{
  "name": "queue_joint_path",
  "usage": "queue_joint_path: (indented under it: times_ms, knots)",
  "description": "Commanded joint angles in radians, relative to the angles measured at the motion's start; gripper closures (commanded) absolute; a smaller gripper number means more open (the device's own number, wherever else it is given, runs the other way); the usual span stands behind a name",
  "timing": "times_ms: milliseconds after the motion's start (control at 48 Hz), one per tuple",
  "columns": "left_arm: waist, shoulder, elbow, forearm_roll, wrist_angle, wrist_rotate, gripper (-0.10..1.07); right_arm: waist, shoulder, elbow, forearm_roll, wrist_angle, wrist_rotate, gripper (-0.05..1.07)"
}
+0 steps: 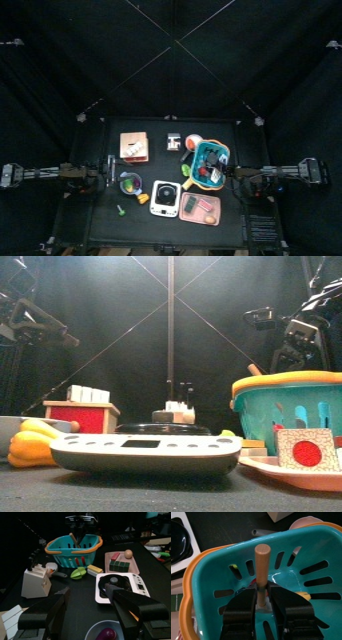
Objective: Place hammer above stove
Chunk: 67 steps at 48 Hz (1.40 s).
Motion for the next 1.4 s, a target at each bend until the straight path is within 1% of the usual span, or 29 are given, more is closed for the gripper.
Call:
queue_joint_path:
  times_ms: [0,104,229,354,458,562,625,688,812,917,1021,1146,1375]
  knots:
    - [0.002,0.008,-0.015,0.0,-0.005,0.0,0.05,-0.005,-0.005,-0.017,0.0,-0.015,0.003,0.47]
    - [0.003,0.008,-0.017,0.0,-0.005,0.0,0.05,-0.005,-0.011,-0.038,0.003,-0.015,0.005,0.47]
    - [0.002,0.008,-0.015,0.002,-0.005,0.002,0.05,-0.006,-0.018,-0.109,0.02,-0.014,0.0,0.47]
    - [0.002,0.008,-0.014,0.0,-0.005,0.0,0.05,-0.006,-0.02,-0.17,0.008,0.003,-0.008,0.47]
    - [0.002,0.008,-0.014,0.0,-0.005,0.0,0.05,-0.005,-0.026,-0.189,-0.026,0.026,-0.009,0.47]
    - [0.003,0.008,-0.014,0.0,-0.005,0.0,0.05,-0.005,-0.038,-0.198,-0.052,0.025,-0.006,0.47]
    - [0.003,0.008,-0.014,0.0,-0.005,0.0,0.05,-0.003,-0.044,-0.212,-0.054,0.005,-0.005,0.47]
    - [0.002,0.008,-0.014,0.0,-0.005,0.0,0.05,0.002,-0.046,-0.229,-0.054,-0.041,-0.002,0.47]
    - [0.003,0.008,-0.015,0.0,-0.005,0.0,0.05,0.003,-0.034,-0.249,-0.044,-0.183,0.006,0.47]
    - [0.003,0.008,-0.014,0.002,-0.005,0.0,0.05,-0.005,0.0,-0.259,-0.028,-0.307,0.006,0.47]
    - [0.002,0.008,-0.014,0.002,-0.005,0.0,0.05,-0.012,0.049,-0.275,-0.017,-0.377,0.006,0.47]
    - [0.003,0.008,-0.014,0.002,-0.005,0.0,0.05,-0.015,0.12,-0.304,-0.015,-0.39,0.002,0.47]
    - [0.002,0.009,-0.014,0.002,-0.005,0.0,0.05,-0.031,0.279,-0.367,-0.02,-0.39,-0.003,0.47]
